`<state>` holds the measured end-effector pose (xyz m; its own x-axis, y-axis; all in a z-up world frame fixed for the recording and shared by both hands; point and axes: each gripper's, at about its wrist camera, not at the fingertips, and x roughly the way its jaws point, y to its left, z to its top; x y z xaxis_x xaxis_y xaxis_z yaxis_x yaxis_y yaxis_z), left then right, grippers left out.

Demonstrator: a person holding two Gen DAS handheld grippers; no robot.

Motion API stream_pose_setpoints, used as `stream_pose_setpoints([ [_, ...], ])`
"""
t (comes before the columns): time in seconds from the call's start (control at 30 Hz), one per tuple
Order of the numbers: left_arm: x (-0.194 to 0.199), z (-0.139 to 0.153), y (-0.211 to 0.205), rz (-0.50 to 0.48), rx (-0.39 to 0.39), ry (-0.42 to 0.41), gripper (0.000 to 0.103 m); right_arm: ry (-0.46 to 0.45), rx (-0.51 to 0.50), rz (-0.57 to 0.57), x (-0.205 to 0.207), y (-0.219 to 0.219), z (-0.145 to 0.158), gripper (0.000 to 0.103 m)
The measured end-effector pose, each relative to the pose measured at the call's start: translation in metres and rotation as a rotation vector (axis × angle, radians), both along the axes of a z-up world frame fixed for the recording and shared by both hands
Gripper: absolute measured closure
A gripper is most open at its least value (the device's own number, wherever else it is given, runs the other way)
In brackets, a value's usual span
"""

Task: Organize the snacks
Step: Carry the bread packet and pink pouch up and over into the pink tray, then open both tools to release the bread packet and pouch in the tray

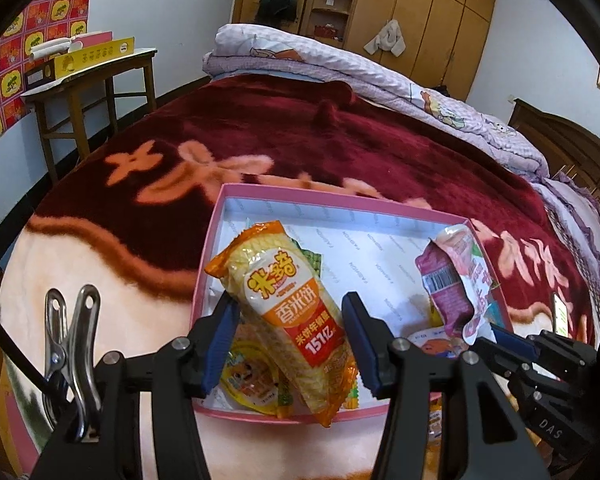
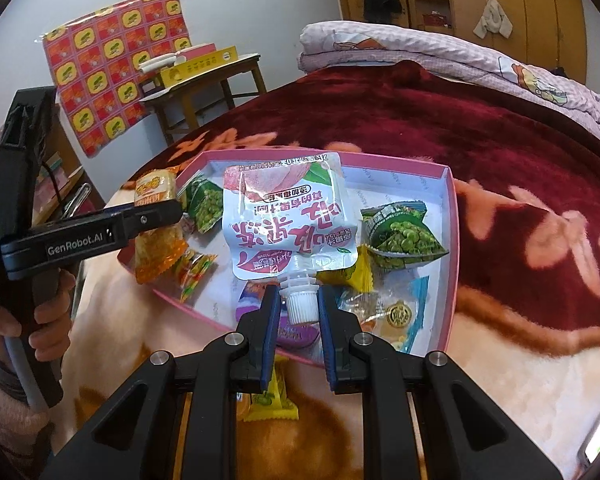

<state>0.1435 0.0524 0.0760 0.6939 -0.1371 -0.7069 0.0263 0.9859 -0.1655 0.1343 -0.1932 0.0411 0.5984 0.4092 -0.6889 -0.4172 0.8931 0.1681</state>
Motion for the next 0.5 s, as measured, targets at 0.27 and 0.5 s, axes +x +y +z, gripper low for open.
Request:
stream_pose_setpoints([
  [0.27,0.002,0.006,0.007,0.023,-0.036,-0.006,0.039,-0.002,0.014,-0.019,0.009,0.002,0.0,0.083],
  [0.5,-0.008,0.013,0.003,0.008,0.003,-0.032,0.039,-0.014,0.031,-0.04,0.013,0.001,0.001,0.082],
])
